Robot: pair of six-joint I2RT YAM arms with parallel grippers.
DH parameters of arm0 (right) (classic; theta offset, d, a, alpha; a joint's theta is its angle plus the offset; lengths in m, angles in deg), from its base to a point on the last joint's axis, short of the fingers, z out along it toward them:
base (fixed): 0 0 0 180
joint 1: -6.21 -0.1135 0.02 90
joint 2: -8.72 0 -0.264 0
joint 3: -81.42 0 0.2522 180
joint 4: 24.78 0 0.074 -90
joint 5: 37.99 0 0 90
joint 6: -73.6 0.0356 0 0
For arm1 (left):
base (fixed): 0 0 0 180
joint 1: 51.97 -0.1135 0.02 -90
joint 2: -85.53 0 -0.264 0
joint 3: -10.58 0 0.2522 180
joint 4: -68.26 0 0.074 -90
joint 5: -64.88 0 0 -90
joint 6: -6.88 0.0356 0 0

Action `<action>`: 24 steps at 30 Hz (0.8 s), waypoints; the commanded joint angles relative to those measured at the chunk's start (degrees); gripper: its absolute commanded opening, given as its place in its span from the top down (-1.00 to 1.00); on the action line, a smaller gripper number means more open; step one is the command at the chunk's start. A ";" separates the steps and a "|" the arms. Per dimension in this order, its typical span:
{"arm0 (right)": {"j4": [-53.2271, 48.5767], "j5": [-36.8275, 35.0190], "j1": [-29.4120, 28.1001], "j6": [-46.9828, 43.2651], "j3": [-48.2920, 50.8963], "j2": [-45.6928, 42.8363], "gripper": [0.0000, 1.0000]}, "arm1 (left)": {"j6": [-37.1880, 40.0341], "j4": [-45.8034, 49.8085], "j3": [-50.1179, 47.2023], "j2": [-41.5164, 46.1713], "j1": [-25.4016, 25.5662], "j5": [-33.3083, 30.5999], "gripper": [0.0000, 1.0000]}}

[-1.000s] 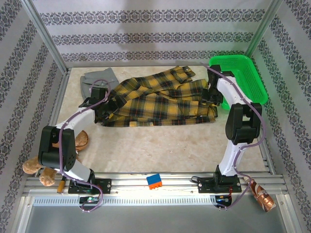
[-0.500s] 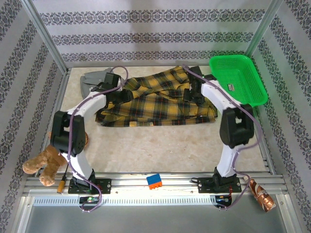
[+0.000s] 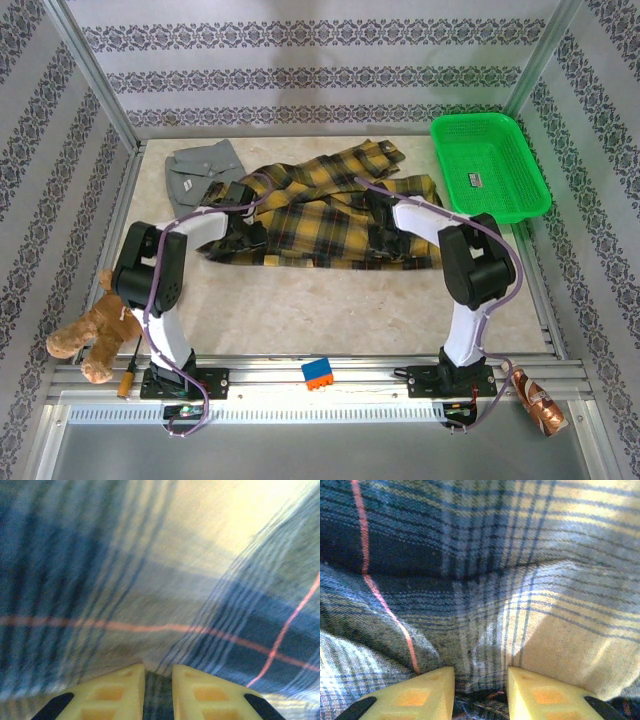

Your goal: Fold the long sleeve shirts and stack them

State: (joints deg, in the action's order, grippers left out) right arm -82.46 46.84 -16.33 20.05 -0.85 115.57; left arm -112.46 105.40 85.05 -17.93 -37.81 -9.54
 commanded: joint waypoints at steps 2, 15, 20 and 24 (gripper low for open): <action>-2.05 -1.82 -3.22 6.53 7.32 -5.34 0.33 | -1.84 3.07 -9.92 3.21 0.16 -0.70 0.57; -7.82 2.38 -17.01 19.80 20.88 -21.87 0.13 | -8.08 13.36 -28.58 32.20 0.87 5.45 0.46; -11.49 -0.72 -14.78 15.58 9.57 -30.20 -0.12 | -8.21 19.28 -18.14 39.54 0.83 6.69 0.11; -10.78 -1.52 -7.68 8.85 -0.89 -28.16 -0.29 | -6.02 16.47 -9.28 38.07 1.01 11.26 -0.24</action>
State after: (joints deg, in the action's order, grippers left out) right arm -92.17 48.00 -28.07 34.06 3.30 86.41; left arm -119.52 121.51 71.06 20.43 -37.66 -2.07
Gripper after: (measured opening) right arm 0.630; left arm 0.604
